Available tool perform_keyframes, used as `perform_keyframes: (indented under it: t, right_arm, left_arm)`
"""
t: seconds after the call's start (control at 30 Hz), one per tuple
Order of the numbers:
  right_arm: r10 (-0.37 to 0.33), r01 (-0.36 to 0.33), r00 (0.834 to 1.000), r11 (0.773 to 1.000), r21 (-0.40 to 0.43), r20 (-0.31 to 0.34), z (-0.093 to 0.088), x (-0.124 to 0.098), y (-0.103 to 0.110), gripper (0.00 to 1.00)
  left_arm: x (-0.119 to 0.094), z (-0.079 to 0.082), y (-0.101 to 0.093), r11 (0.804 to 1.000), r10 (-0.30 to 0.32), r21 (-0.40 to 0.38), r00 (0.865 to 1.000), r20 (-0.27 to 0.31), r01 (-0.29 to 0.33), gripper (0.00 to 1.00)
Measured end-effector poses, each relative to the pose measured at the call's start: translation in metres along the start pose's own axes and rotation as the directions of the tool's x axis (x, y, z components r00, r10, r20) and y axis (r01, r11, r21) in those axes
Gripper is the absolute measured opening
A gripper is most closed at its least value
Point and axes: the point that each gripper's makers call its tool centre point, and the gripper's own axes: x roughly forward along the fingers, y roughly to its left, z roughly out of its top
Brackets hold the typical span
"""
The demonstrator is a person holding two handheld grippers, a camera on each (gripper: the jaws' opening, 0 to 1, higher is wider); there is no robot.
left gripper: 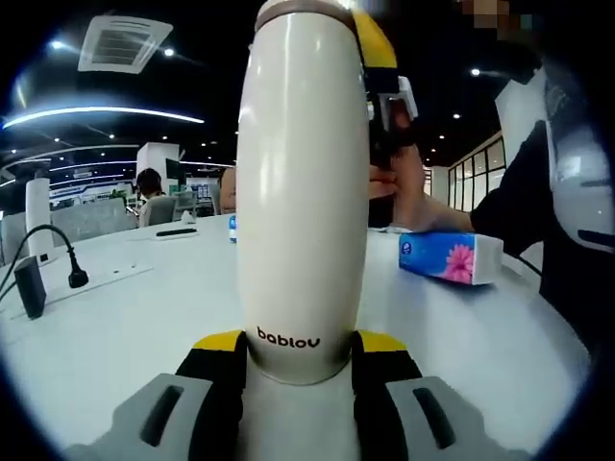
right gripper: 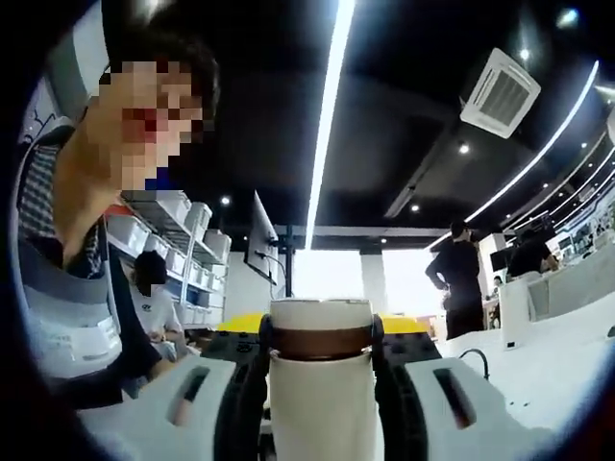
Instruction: Grasp the water cup twist off the cup lid place the cup lid on the table
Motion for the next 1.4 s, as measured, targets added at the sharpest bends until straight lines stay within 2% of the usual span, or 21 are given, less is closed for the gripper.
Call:
perform_keyframes:
  t: [0.23, 0.4, 0.67, 0.8, 0.9, 1.07, 1.17, 1.4]
  right_arm:
    - [0.035, -0.035, 0.999, 0.999, 0.031, 0.007, -0.001, 0.001, 0.001, 0.45]
    - [0.028, -0.028, 1.000, 0.999, 0.027, 0.001, -0.001, 0.001, 0.002, 0.45]
    - [-0.034, 0.029, 0.998, 0.995, -0.095, -0.056, -0.004, 0.001, 0.003, 0.46]
    - [-0.088, 0.079, 0.994, 0.988, -0.135, -0.058, -0.003, 0.005, 0.005, 0.54]
    - [-0.144, 0.126, 0.987, 0.969, -0.212, -0.072, -0.005, 0.005, 0.006, 0.55]
    - [-0.235, 0.220, 0.970, 0.954, -0.205, -0.056, -0.003, 0.003, 0.007, 0.57]
    - [-0.302, 0.280, 0.952, 0.928, -0.247, -0.056, -0.002, 0.000, 0.008, 0.58]
    - [-0.399, 0.366, 0.916, 0.872, -0.324, -0.040, 0.001, -0.003, 0.016, 0.58]
  left_arm:
    - [0.000, 0.000, 0.000, 1.000, -0.002, 0.001, 1.000, 0.002, 0.002, 0.45]
    - [-0.001, 0.000, 0.000, 1.000, -0.002, 0.000, 1.000, 0.002, 0.002, 0.45]
    - [-0.001, 0.001, 0.001, 1.000, -0.003, 0.000, 1.000, 0.001, 0.003, 0.45]
    - [-0.001, 0.001, 0.001, 1.000, -0.002, 0.000, 1.000, 0.001, 0.002, 0.45]
    - [-0.001, 0.000, 0.001, 1.000, -0.001, 0.000, 1.000, 0.001, 0.001, 0.45]
    - [0.000, 0.000, 0.001, 1.000, 0.000, -0.001, 1.000, 0.001, 0.000, 0.45]
    - [0.000, 0.000, 0.001, 1.000, 0.001, -0.001, 1.000, 0.001, -0.001, 0.45]
    - [0.000, 0.000, -0.001, 1.000, 0.004, -0.001, 1.000, 0.000, -0.004, 0.45]
